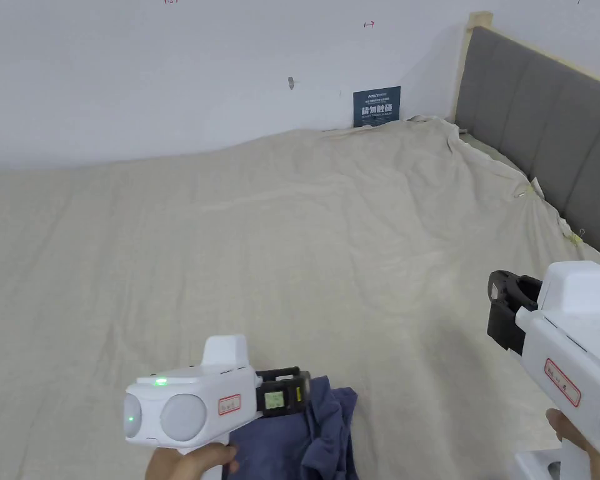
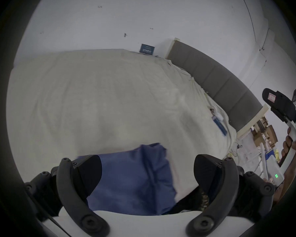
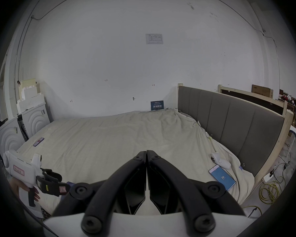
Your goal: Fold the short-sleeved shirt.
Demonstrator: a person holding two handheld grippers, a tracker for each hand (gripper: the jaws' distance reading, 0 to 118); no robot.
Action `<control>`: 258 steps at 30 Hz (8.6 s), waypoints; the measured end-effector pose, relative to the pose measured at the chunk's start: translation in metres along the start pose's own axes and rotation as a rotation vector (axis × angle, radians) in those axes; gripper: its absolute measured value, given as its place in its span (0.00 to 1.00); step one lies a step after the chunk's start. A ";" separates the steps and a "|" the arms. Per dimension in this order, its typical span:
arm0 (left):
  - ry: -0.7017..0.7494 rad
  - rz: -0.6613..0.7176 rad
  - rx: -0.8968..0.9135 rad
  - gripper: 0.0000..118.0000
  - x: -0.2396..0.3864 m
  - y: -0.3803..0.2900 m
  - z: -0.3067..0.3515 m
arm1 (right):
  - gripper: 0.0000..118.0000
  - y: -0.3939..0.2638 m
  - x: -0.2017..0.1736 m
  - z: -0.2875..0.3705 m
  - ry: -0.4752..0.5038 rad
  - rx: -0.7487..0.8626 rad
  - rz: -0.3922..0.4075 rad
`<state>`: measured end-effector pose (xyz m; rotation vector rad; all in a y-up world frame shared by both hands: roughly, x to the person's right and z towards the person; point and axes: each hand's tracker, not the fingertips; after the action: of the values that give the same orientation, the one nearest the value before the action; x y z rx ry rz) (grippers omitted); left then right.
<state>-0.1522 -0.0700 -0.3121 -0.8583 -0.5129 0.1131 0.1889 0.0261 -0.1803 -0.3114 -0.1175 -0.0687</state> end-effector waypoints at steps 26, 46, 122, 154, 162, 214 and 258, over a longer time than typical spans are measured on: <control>0.034 -0.125 -0.009 0.00 0.057 -0.094 -0.090 | 0.00 -0.004 0.023 0.015 -0.068 -0.040 -0.020; -0.051 -0.146 0.100 0.00 0.084 -0.077 -0.072 | 0.00 0.004 0.023 0.014 -0.079 -0.027 -0.012; 0.395 0.031 0.513 0.00 -0.094 -0.046 0.111 | 0.00 -0.214 -0.152 -0.118 0.199 -0.258 0.130; -0.143 0.302 -0.216 0.54 -0.103 -0.073 -0.057 | 0.00 -0.239 -0.136 -0.120 0.259 -0.278 0.118; -0.155 0.347 -0.242 0.24 -0.115 -0.074 -0.056 | 0.00 -0.230 -0.132 -0.123 0.293 -0.317 0.108; 0.648 0.453 -0.154 0.27 -0.430 -0.011 0.188 | 0.00 0.015 -0.110 -0.056 0.088 0.170 0.077; 0.695 -0.223 0.773 0.45 -0.095 0.045 0.214 | 0.00 0.053 -0.071 -0.019 0.120 0.252 0.101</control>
<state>-0.3316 0.0798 -0.2669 -0.0469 0.1101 -0.1844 0.1255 0.0740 -0.2235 -0.0611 0.0088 0.0275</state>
